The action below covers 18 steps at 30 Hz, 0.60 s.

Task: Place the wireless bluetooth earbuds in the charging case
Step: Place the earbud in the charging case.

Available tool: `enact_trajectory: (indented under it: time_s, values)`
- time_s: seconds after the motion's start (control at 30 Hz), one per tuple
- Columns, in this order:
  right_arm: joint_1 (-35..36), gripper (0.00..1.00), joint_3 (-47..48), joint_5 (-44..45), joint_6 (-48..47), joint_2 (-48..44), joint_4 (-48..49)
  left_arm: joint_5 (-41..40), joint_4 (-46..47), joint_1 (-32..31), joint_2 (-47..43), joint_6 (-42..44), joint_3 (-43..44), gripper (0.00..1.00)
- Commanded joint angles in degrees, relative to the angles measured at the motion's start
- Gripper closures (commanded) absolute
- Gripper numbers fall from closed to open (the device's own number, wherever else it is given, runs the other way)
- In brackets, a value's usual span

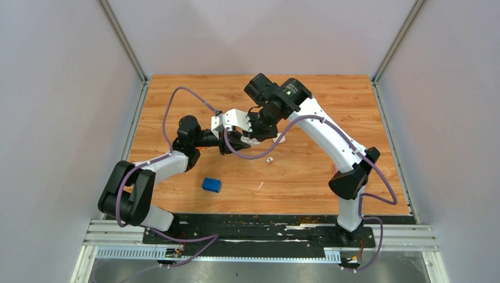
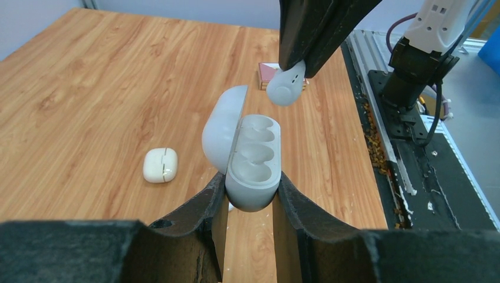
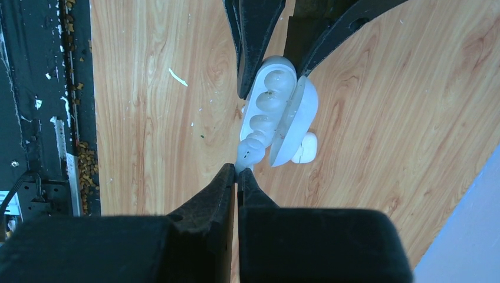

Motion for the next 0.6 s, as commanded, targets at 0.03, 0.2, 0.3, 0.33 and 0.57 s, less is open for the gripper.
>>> enact_trajectory:
  time_s: [0.03, 0.2, 0.3, 0.33, 0.57]
  values:
    - [0.5, 1.00, 2.1, 0.8, 1.3, 0.4, -2.2, 0.1, 4.9, -0.2, -1.8, -0.6, 0.8, 1.00]
    - [0.1, 1.00, 1.9, -0.3, 1.0, 0.8, -2.1, 0.5, 8.8, -0.2, -1.9, -2.1, 0.0, 1.00]
    - [-0.5, 1.00, 1.8, -1.1, 0.8, 0.9, -1.8, 1.1, 11.3, -0.2, -1.8, -2.4, -0.6, 1.00]
    - [-0.7, 1.00, 1.8, -1.2, 0.8, 1.0, -1.6, 1.2, 11.8, -0.2, -1.8, -2.4, -0.7, 1.00]
    - [-0.9, 1.00, 0.7, -1.7, 0.1, 0.4, -0.4, 1.7, 12.3, -0.2, -1.6, -2.0, -0.6, 1.00]
